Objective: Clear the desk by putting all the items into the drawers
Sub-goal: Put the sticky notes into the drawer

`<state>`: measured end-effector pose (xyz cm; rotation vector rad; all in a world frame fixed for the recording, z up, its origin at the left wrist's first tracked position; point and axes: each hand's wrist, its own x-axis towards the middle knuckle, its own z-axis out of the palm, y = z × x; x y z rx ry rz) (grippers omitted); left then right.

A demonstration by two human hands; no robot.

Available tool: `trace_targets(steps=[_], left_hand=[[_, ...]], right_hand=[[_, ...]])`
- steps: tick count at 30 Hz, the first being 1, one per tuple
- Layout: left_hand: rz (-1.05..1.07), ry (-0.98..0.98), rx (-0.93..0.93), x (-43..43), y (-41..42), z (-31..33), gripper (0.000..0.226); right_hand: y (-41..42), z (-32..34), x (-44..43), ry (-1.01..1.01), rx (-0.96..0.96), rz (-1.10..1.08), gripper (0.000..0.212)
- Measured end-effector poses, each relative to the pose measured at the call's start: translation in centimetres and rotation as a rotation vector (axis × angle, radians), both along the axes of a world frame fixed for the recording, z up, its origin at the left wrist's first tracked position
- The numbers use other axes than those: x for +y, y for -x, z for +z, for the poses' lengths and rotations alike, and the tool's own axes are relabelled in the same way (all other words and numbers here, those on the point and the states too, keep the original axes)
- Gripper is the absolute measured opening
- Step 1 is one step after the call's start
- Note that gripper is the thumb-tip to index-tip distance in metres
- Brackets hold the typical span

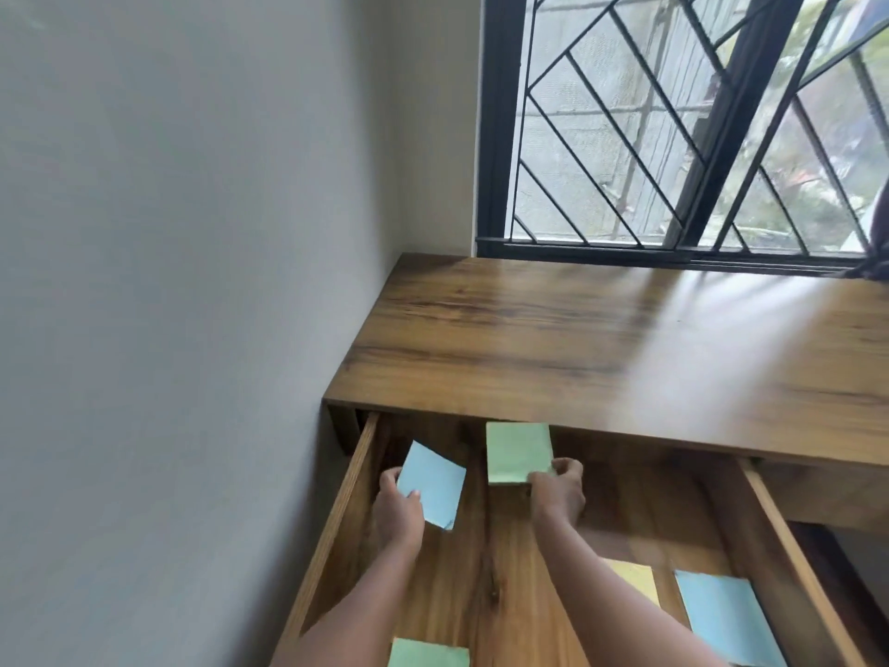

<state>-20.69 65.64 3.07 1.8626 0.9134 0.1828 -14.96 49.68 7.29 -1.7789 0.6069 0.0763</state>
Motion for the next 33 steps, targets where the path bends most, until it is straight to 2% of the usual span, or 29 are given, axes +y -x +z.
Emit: trace_targets(steps=[4, 7, 10, 16, 24, 33], left_hand=[[0.124, 0.052, 0.060, -1.4, 3.0, -2.3, 0.044], [0.153, 0.082, 0.131, -1.8, 4.3, -3.5, 0.044], [0.123, 0.020, 0.211, -1.9, 4.9, -4.3, 0.045], [0.009, -0.226, 0.441, -2.9, 5.9, -3.9, 0.074], [-0.028, -0.311, 0.519, -3.2, 6.9, -4.7, 0.066], [-0.027, -0.311, 0.558, -3.3, 7.2, -4.9, 0.063]], right_hand=[[4.8, -4.0, -1.4, -0.068, 0.048, 0.071, 0.039], [7.6, -6.3, -2.2, -0.016, 0.116, 0.054, 0.038], [9.5, -7.4, -2.8, 0.063, 0.176, 0.010, 0.036], [11.1, -7.9, -2.4, 0.189, 0.219, 0.045, 0.036], [11.6, -8.0, -1.6, 0.259, 0.238, 0.014, 0.046], [11.8, -6.9, -0.9, 0.235, 0.266, -0.025, 0.049]])
